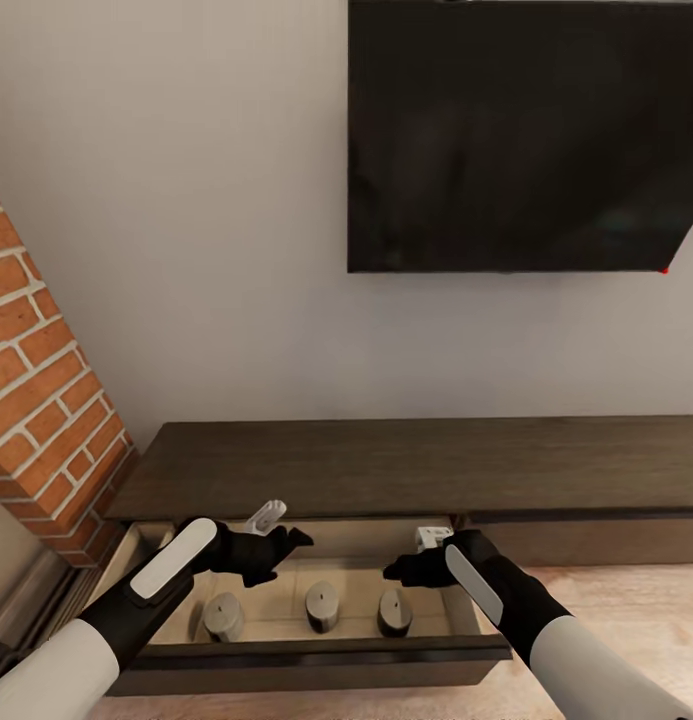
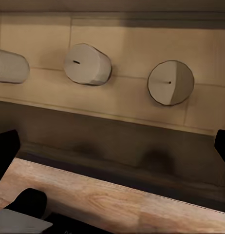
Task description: Place each of the two pumpkins and all three candles from the living room inside a cabinet in the living room (use any cabinet), then make sure every cabinet is closed, and position the cauldron so it is next to a table in the living room.
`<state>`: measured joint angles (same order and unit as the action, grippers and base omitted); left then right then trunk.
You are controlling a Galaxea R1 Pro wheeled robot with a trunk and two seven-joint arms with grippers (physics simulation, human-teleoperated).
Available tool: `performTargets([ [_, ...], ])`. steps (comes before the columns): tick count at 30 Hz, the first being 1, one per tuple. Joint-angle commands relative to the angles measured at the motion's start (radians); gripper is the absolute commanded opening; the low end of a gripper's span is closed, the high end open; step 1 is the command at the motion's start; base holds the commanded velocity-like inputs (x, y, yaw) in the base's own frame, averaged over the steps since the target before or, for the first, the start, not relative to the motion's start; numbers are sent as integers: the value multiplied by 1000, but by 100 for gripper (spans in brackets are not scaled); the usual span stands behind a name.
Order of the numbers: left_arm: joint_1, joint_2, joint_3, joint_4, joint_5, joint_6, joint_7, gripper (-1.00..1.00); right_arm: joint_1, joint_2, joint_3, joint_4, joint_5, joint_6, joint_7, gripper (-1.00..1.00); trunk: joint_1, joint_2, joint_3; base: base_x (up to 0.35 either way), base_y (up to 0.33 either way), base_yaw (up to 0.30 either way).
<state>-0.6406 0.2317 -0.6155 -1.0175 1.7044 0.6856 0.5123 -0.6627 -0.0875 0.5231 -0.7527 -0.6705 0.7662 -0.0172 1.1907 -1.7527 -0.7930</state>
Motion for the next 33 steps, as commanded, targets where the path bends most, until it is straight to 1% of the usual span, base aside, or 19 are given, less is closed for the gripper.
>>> performTargets([
  [1, 0, 0, 0, 0, 0, 2, 0, 100, 0, 0, 0, 0, 0, 5, 0, 100, -4, 7, 3, -6, 0, 0],
  [3, 0, 0, 0, 3, -1, 6, 1, 100, 0, 0, 0, 0, 1, 18, 0, 100, -12, 21, 9, -131, 8, 0],
  [9, 2, -2, -3, 10, -2, 7, 3, 100, 0, 3, 2, 2, 0, 23, 0, 100, -35, 63, 28, -273, 65, 0],
  [12, 4, -5, -12, 45, -2, 6, 3, 100, 0, 5, 6, 1, 1, 24, 0, 100, -46, 84, 38, -309, 82, 0],
  [13, 4, -5, -20, 57, -2, 6, 3, 100, 0, 6, 8, 1, 1, 25, 0, 100, -50, 91, 41, -289, 68, 0],
  [15, 4, -4, -49, 73, -2, 6, 3, 100, 0, 6, 11, 1, 0, 30, 0, 100, -58, 105, 47, -149, 28, 0],
  [17, 4, -3, -65, 77, -1, 7, 3, 100, 0, 6, 12, 1, -2, 33, 1, 100, -65, 119, 53, -76, 15, 0],
  [18, 4, -2, -87, 82, 0, 8, 4, 100, 0, 5, 13, 1, -2, 59, 2, 100, -65, 119, 53, -24, 5, 0],
  [20, 4, -1, -116, 91, 0, 9, 4, 100, 0, 5, 11, 0, -1, 116, 4, 100, -65, 119, 53, -13, 2, 0],
  [21, 4, -1, -125, 94, 0, 10, 4, 100, 0, 5, 11, 0, -1, 130, 5, 100, -65, 119, 53, -8, 2, 0],
  [22, 4, 0, -140, 102, 1, 10, 3, 100, 0, 4, 10, -1, -1, 155, 11, 100, -65, 119, 53, -5, 1, 0],
  [24, 4, -1, -160, 115, 1, 10, 3, 100, 0, 2, 10, -1, -1, 178, 38, 100, -65, 119, 53, -3, 1, 0],
  [28, 4, -2, -186, 134, 3, 10, 3, 100, 0, -2, 13, 6, 1, 201, 143, 100, -65, 119, 53, -1, 0, 0],
  [30, 4, -2, -199, 135, 3, 9, 3, 100, 1, -3, 14, 12, 1, 202, 153, 100, -65, 119, 53, 0, 0, 0],
  [32, 4, -3, -247, 137, 4, 8, 3, 100, 6, -1, 17, 37, 2, 201, 162, 100, -65, 119, 53, 0, 0, 0],
  [33, 5, -4, -256, 137, 4, 7, 3, 100, 8, 0, 18, 46, 2, 200, 162, 100, -65, 119, 53, 0, 0, 0],
])
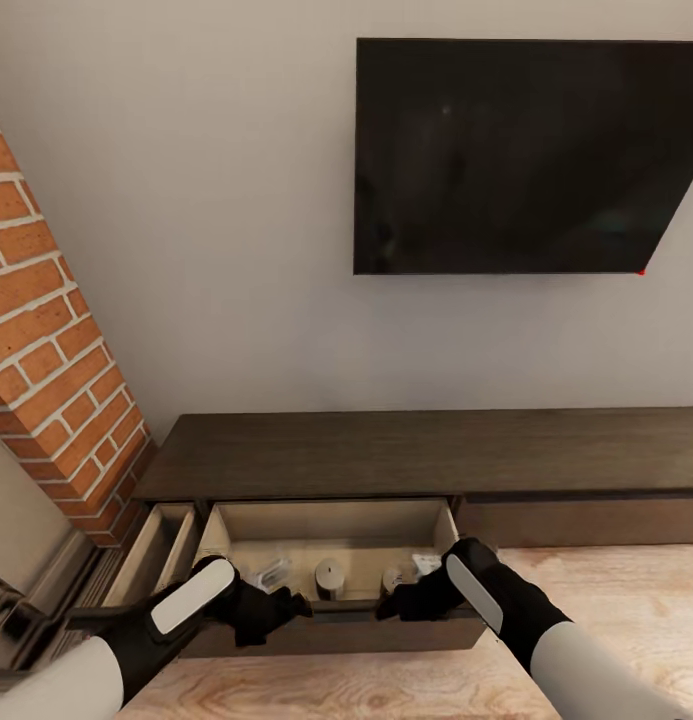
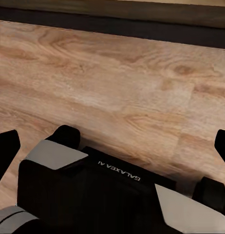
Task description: Place each of the two pumpkins and all three candles from the living room inside a cabinet in the living room (use any cabinet), then make sure every cabinet is closed, and position the cauldron so it is next to a table in the living room.
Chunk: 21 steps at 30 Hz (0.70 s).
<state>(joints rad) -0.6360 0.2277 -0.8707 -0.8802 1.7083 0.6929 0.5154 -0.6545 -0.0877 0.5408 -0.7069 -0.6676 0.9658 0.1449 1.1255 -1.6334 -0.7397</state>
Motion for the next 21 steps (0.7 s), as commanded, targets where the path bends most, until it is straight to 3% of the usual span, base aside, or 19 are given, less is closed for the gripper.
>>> performTargets([
  [1, 1, -1, -27, 4, 1, -2, -1, 100, 8, 2, 5, 37, 2, -4, 1, 100, 0, 0, 0, 0, 0, 0],
  [4, 2, -30, -103, 109, 3, -10, -9, 100, 20, 6, 72, 133, 17, -48, 4, 100, 0, 0, 0, 0, 0, 0],
  [7, 3, -55, -126, 188, 3, -13, -13, 100, 34, 7, 109, 171, 18, -101, 4, 100, 0, 0, 0, 0, 0, 0],
  [11, 14, -75, -147, 256, 0, -32, -16, 100, 71, 10, 127, 234, 21, -182, 0, 100, 0, 0, 0, 0, 0, 0],
  [14, 23, -79, -201, 281, 0, -97, -18, 100, 90, 11, 129, 290, 22, -291, -3, 100, 0, 0, 0, 0, 0, 0],
  [15, 30, -81, -245, 287, 3, -161, -19, 100, 95, 11, 129, 331, 21, -368, -3, 100, 0, 0, 0, 0, 0, 0],
  [16, 33, -82, -259, 288, 3, -182, -19, 100, 96, 11, 130, 343, 21, -391, -3, 100, 0, 0, 0, 0, 0, 0],
  [18, 47, -85, -329, 290, 5, -281, -20, 100, 100, 12, 130, 396, 20, -512, -4, 100, 8, -14, -6, 0, 0, 0],
  [20, 61, -109, -379, 303, 6, -338, -21, 100, 107, 19, 131, 442, 20, -634, -3, 100, 15, -28, -13, 0, 0, 0],
  [21, 63, -115, -385, 311, 6, -345, -21, 100, 110, 22, 131, 451, 20, -654, -3, 100, 19, -35, -16, 0, 0, 0],
])
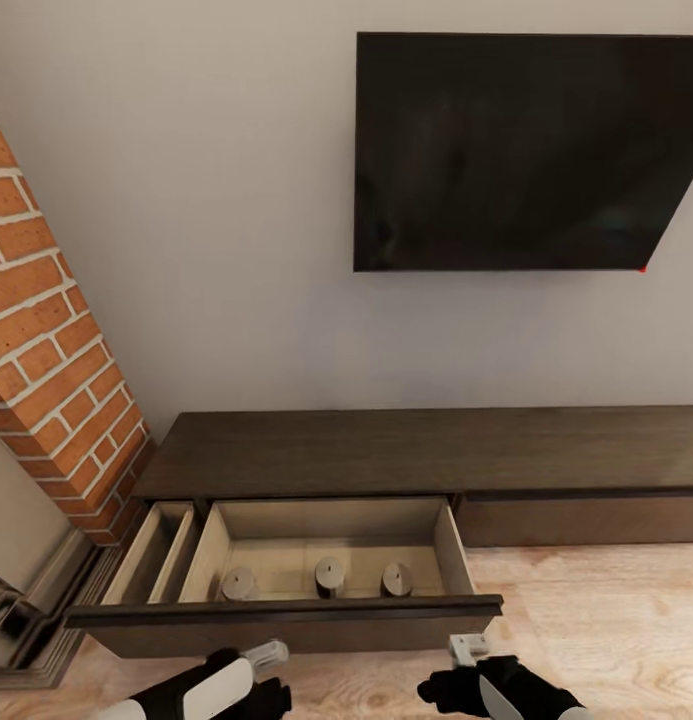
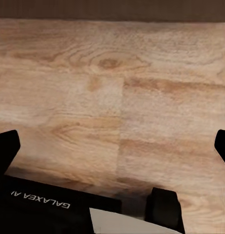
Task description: Place each of the two pumpkins and all three candles from the living room inside a cabinet in the living room (use any cabinet), then make sure every cabinet is closed, and position the cauldron so it is next to a table in the living room.
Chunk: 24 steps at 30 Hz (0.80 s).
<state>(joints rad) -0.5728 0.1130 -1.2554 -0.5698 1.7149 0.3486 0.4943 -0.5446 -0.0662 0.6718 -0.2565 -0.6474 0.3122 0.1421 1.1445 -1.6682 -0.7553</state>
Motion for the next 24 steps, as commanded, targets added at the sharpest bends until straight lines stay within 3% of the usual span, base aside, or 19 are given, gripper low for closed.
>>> performTargets([
  [1, 3, -16, -9, 21, 0, -12, 0, 100, 6, 5, 0, 18, 1, -39, 0, 100, 4, -7, -3, 0, 0, 0],
  [4, 17, -87, -20, 147, -3, -88, -21, 100, 20, 18, 0, 68, 28, -137, 1, 100, 15, -28, -13, 0, 0, 0],
  [5, 22, -110, -21, 193, -4, -130, -41, 100, 25, 21, 0, 84, 46, -165, 1, 100, 19, -35, -16, 0, 0, 0],
  [6, 32, -147, -23, 269, -5, -214, -90, 100, 35, 24, 0, 103, 84, -208, 0, 100, 23, -42, -19, 0, 0, 0],
  [7, 39, -157, -23, 297, -6, -249, -110, 100, 41, 26, 0, 108, 99, -226, 0, 100, 27, -49, -22, 0, 0, 0],
  [9, 50, -168, -24, 332, -7, -295, -134, 100, 55, 27, 0, 113, 119, -264, -2, 100, 35, -63, -28, 0, 0, 0],
  [10, 58, -173, -24, 355, -7, -321, -148, 100, 72, 52, 0, 137, 132, -316, -8, 100, 38, -70, -31, 0, 0, 0],
  [13, 61, -170, -25, 372, -8, -332, -161, 100, 76, 99, -1, 204, 166, -373, -30, 100, 50, -91, -41, 0, 0, 0],
  [17, 62, -169, -24, 404, -8, -389, -203, 100, 77, 108, -1, 217, 179, -454, -96, 100, 65, -119, -53, 0, 0, 0],
  [19, 62, -171, -24, 436, -8, -443, -253, 100, 77, 109, -1, 219, 180, -488, -107, 100, 73, -133, -60, 0, 0, 0],
  [24, 62, -173, -24, 455, -7, -476, -286, 100, 85, 109, -1, 220, 181, -539, -112, 100, 92, -168, -75, 0, 0, 0],
])
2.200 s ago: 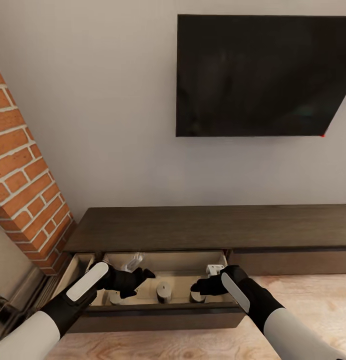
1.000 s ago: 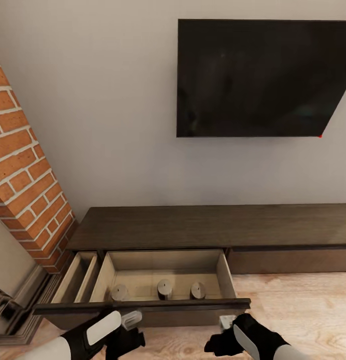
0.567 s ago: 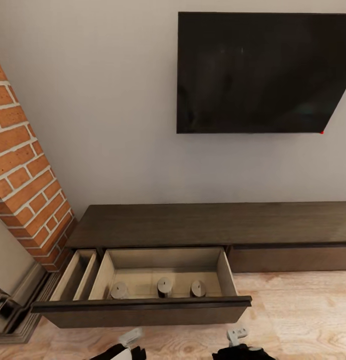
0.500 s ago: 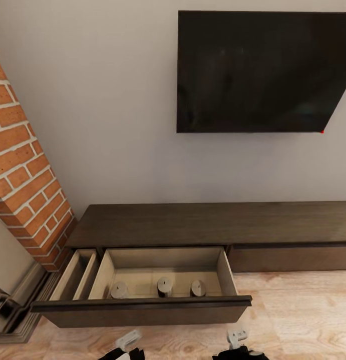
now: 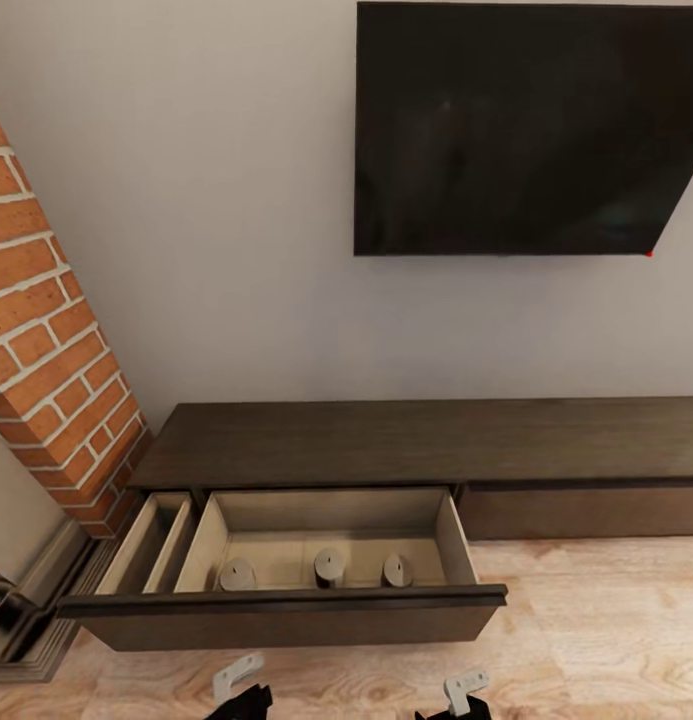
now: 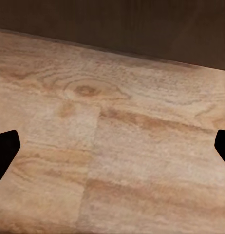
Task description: Place each of the two pumpkins and all three candles from the living room inside a cabinet in the living room (use any cabinet), then make sure every cabinet is closed, and position the cauldron so it is next to a table in the living room.
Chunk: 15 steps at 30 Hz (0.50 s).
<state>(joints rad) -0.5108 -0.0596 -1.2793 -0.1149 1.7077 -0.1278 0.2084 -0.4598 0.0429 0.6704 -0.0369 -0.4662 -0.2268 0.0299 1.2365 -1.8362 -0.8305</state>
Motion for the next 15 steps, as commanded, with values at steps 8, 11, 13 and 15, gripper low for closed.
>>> performTargets([
  [8, 0, -7, -16, -7, -2, -8, -16, 100, 4, 3, 1, -2, 3, -38, -1, 100, 31, -56, -25, 0, 0, 0],
  [11, 0, -7, -55, -10, -2, -16, -16, 100, 4, 7, 2, -3, 3, -39, -2, 100, 42, -77, -35, 0, 0, 0],
  [13, 0, -6, -92, -9, -2, -48, -17, 100, 4, 11, 2, -4, 2, -38, -4, 100, 50, -91, -41, 0, 0, 0],
  [15, 0, -6, -131, -8, -2, -98, -17, 100, 4, 13, 2, -5, 2, -37, -17, 100, 58, -105, -47, 0, 0, 0],
])
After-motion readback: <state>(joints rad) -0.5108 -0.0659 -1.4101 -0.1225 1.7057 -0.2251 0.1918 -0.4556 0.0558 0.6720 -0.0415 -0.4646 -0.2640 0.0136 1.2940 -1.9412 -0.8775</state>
